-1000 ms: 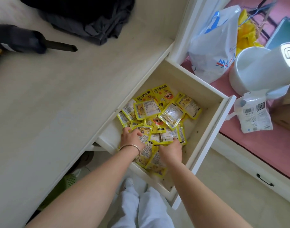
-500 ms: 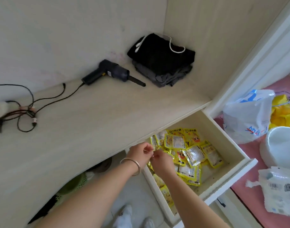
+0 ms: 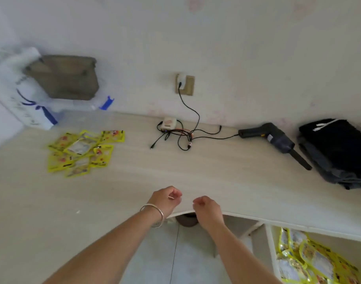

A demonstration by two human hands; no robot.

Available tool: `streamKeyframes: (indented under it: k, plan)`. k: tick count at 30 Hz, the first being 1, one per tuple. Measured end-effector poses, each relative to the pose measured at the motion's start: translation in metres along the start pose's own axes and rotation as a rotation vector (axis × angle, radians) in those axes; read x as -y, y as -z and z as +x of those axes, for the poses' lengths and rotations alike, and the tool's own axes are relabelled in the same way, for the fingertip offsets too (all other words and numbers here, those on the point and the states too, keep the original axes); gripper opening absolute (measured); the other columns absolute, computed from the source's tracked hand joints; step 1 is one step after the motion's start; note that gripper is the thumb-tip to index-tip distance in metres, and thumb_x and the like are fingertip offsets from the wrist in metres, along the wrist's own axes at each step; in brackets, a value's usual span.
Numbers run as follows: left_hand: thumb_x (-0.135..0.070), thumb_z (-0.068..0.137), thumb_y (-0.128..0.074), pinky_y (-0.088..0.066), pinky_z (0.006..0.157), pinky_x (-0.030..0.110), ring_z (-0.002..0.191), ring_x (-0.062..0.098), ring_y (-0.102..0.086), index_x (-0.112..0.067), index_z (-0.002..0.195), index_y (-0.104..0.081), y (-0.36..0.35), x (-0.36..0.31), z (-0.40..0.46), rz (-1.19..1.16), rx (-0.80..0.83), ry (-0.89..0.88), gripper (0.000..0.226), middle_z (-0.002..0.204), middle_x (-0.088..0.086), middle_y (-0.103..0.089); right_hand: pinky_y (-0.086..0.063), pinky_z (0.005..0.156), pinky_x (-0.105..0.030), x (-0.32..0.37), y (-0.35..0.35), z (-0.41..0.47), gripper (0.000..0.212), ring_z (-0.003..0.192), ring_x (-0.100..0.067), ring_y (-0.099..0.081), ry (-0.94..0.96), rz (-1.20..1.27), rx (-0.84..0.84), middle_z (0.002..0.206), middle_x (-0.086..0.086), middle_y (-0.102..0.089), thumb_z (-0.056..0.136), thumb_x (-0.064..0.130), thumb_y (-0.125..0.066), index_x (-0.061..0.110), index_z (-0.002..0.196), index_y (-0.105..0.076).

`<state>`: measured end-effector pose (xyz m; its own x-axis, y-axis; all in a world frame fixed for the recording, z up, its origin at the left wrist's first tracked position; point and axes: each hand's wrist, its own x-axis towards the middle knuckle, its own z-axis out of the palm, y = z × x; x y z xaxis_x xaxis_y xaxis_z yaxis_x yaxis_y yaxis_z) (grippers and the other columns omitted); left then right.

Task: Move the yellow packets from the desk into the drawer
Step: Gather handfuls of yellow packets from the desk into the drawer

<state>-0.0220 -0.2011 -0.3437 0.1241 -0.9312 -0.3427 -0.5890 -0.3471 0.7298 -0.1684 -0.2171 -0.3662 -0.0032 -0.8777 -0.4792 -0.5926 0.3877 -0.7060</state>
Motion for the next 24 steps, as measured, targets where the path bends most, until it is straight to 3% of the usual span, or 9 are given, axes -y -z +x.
streamKeyframes:
  k: [4, 7, 11, 17, 22, 24]
  plan:
    - [-0.017, 0.088, -0.059, -0.038, 0.076, 0.007, 0.083, 0.007, -0.057, -0.015, 0.098, -0.069, 0.075, 0.061, -0.016, -0.071, -0.169, 0.063, 0.014, 0.099, -0.001, -0.070, -0.045, 0.059, -0.021, 0.054, -0.076, -0.005, 0.022, 0.083, -0.018, -0.062, 0.051, -0.038, 0.127, 0.103, -0.003, -0.069, 0.089, 0.020, -0.050, 0.019, 0.104, -0.065]
    - [-0.016, 0.088, -0.059, -0.035, 0.071, 0.007, 0.083, 0.007, -0.057, -0.012, 0.099, -0.069, 0.131, 0.105, -0.026, -0.103, -0.245, 0.096, 0.016, 0.097, -0.001, -0.069, -0.049, 0.069, -0.026, 0.090, -0.137, -0.011, 0.013, 0.084, -0.020, -0.065, 0.075, -0.049, 0.208, 0.099, -0.004, -0.070, 0.087, 0.021, -0.051, 0.021, 0.092, -0.064]
    - [-0.016, 0.088, -0.059, -0.041, 0.078, 0.014, 0.083, 0.008, -0.059, -0.021, 0.090, -0.067, 0.189, 0.153, -0.033, -0.183, -0.340, 0.165, 0.010, 0.090, -0.006, -0.066, -0.052, 0.074, -0.030, 0.134, -0.200, -0.014, 0.011, 0.089, -0.023, -0.067, 0.114, -0.087, 0.264, 0.096, -0.004, -0.070, 0.085, 0.022, -0.053, 0.023, 0.085, -0.064]
    - [-0.015, 0.087, -0.059, -0.038, 0.079, 0.014, 0.083, 0.009, -0.058, -0.027, 0.082, -0.062, 0.237, 0.201, -0.016, -0.212, -0.368, 0.243, 0.014, 0.090, -0.007, -0.065, -0.046, 0.066, -0.025, 0.190, -0.255, 0.000, 0.027, 0.078, -0.017, -0.062, 0.151, -0.107, 0.309, 0.084, 0.004, -0.062, 0.085, 0.019, -0.056, 0.021, 0.112, -0.058]
    - [-0.019, 0.088, -0.056, -0.043, 0.084, 0.021, 0.099, 0.017, -0.062, -0.030, 0.081, -0.060, 0.262, 0.223, 0.026, -0.219, -0.370, 0.353, 0.013, 0.101, -0.003, -0.068, -0.044, 0.072, -0.026, 0.226, -0.274, 0.040, 0.035, 0.081, -0.017, -0.058, 0.196, -0.239, 0.330, 0.079, 0.010, -0.057, 0.086, 0.019, -0.054, 0.021, 0.121, -0.054]
    - [-0.017, 0.086, -0.056, -0.043, 0.085, 0.023, 0.105, 0.018, -0.062, -0.028, 0.080, -0.060, 0.273, 0.230, 0.047, -0.237, -0.395, 0.420, 0.013, 0.108, -0.002, -0.069, -0.046, 0.076, -0.028, 0.242, -0.278, 0.060, 0.036, 0.089, -0.021, -0.060, 0.237, -0.327, 0.345, 0.086, 0.008, -0.061, 0.087, 0.020, -0.053, 0.022, 0.123, -0.053]
